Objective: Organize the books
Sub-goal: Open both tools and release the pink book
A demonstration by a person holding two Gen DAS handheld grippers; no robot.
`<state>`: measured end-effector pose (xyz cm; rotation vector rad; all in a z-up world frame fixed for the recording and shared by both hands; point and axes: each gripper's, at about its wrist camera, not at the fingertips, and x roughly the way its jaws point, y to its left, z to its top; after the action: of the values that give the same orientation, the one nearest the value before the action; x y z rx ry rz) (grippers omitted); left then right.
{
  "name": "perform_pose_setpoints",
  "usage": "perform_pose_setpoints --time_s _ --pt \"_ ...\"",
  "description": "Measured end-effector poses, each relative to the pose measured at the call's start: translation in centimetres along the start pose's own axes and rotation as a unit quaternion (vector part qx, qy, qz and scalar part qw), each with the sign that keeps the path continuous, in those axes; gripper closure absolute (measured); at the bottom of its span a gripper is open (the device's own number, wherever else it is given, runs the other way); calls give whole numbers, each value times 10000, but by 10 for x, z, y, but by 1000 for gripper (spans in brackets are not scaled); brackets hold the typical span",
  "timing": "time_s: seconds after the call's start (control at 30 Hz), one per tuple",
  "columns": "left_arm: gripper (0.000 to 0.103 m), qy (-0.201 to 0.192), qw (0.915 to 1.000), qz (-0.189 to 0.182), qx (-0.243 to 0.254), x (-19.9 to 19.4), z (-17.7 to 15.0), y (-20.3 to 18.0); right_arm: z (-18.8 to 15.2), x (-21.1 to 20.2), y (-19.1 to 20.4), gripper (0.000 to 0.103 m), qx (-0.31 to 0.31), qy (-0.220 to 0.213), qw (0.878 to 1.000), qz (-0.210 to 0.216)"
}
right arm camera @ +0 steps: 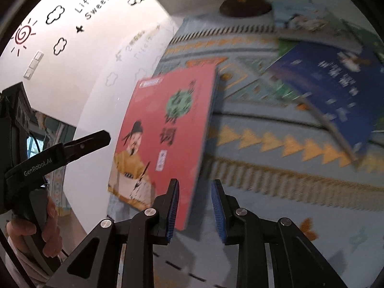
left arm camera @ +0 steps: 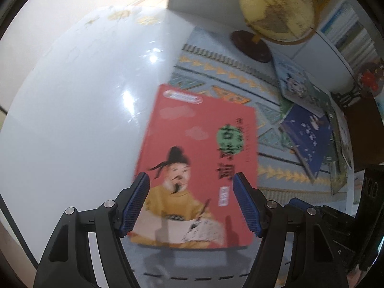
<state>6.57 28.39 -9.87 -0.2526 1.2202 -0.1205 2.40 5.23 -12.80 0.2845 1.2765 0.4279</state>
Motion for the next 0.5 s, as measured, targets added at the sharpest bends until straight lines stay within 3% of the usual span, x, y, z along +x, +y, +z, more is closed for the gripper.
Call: perform_pose_setpoints --time_s 0.27,0.5 --pt "32 -62 9990 -267 363 6 21 -55 10 -48 -77 77 791 -497 9956 -59" --pt "32 -245 9959 -561 663 16 48 -116 31 -129 -152 77 1293 -1393 9815 -243"
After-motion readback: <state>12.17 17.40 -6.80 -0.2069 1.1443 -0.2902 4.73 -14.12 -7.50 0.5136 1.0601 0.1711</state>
